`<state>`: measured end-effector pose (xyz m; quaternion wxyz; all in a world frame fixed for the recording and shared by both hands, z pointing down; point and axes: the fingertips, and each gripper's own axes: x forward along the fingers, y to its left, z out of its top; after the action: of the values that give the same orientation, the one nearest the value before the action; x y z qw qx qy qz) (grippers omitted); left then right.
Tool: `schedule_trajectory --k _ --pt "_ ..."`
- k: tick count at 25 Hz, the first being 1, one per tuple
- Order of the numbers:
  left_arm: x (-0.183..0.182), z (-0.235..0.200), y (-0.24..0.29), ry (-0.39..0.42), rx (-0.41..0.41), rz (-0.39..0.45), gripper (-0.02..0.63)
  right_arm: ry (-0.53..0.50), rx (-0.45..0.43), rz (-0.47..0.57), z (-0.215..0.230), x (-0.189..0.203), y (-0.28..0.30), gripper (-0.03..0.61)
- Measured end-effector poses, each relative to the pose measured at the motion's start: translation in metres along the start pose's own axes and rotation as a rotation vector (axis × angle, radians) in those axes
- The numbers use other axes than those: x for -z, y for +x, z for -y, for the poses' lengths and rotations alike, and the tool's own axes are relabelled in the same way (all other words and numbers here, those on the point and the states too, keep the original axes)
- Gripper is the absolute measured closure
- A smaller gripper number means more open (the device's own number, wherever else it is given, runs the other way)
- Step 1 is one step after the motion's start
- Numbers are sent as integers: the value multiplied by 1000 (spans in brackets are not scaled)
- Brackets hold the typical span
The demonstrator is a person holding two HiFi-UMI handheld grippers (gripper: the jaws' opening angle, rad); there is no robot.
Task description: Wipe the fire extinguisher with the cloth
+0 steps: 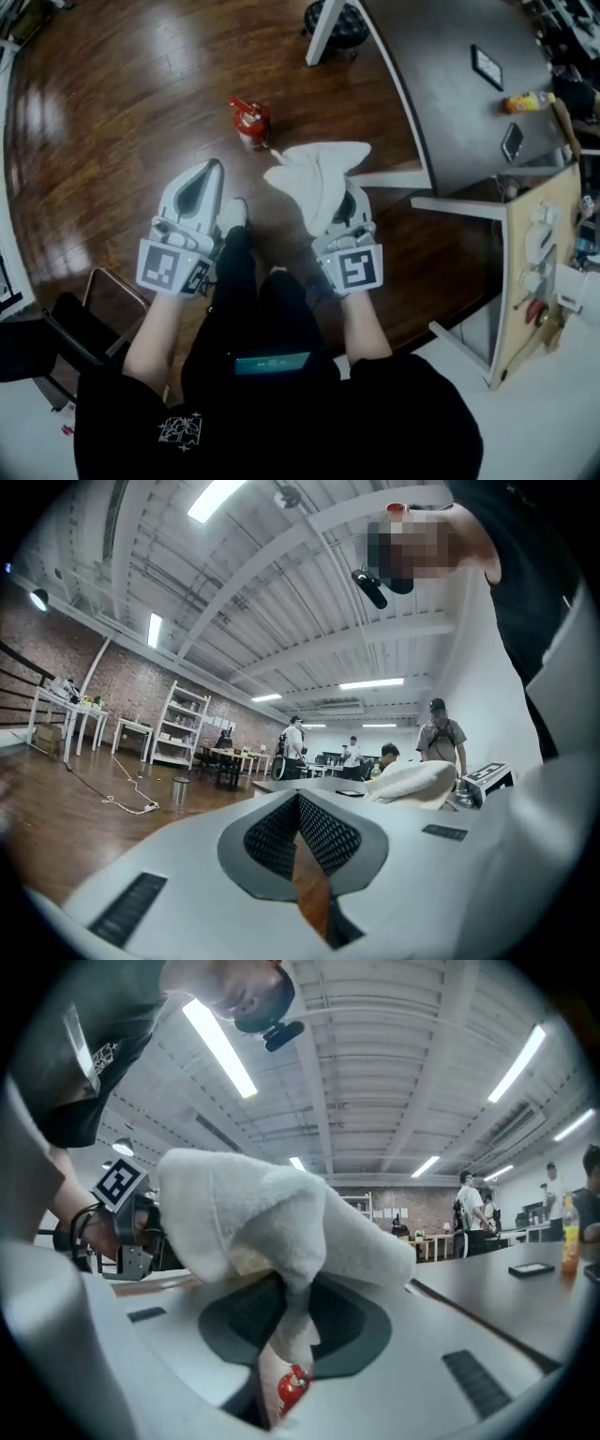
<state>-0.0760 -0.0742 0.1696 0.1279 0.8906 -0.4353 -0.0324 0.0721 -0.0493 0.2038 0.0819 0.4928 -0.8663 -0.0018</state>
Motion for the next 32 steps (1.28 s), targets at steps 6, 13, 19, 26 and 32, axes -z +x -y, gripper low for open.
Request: schedule_trajectory --k 6,13,19,26,32 --pt "-100 70 -36 20 -31 54 611 19 -8 4 -9 -110 -53 483" --pt "-148 130 -86 17 -59 94 611 44 -25 38 -34 -168 -113 483" --pt "-168 158 -125 46 -77 119 611 54 -17 62 -56 -194 -157 483" --pt "-176 173 -150 52 -34 119 611 95 -3 98 -83 -211 -175 483" --pt "-185 182 -153 55 11 113 611 120 2 120 -94 -222 -177 483"
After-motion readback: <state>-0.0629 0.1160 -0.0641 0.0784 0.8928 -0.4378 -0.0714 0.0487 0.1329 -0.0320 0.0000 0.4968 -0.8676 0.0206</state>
